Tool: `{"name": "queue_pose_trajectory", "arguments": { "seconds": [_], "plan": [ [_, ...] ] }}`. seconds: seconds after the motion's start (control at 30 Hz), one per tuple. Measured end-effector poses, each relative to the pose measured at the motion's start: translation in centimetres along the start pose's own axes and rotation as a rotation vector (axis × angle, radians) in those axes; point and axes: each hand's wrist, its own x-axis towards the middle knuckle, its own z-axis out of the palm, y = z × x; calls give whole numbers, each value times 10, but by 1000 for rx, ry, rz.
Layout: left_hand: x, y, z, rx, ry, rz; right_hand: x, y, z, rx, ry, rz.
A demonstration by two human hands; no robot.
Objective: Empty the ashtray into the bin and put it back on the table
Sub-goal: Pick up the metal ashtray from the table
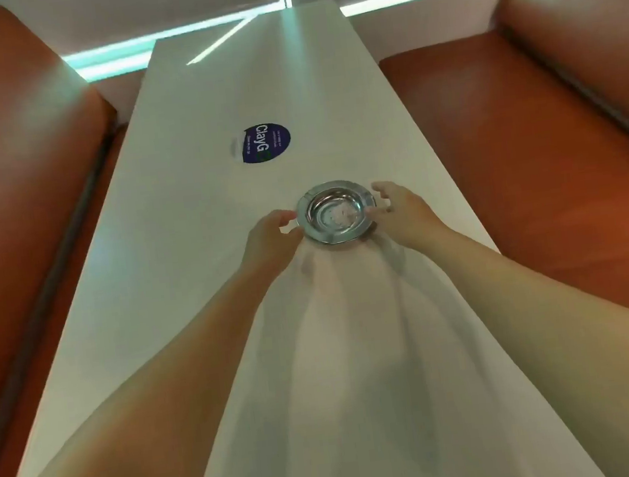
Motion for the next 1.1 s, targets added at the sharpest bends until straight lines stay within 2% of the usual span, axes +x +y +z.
{"name": "queue_pose_trajectory", "arguments": {
  "seconds": [0.23,0.4,0.5,0.7,0.87,1.1],
  "plan": [
    [38,5,17,-201,14,-171,33,7,7,109,-7,87],
    [36,3,14,-331,8,-145,30,6,7,270,-3,133],
    [22,8,5,-381,4,-124,16,1,3,282,32,119],
    [-24,16,-22,-417,-25,-58,-35,-20,-6,393,86,78],
    [-80,16,-48,-475,-51,28,-96,-30,-10,689,112,139],
    [-172,17,-65,-525,-115,96,-204,-38,-11,903,155,184]
  ]
}}
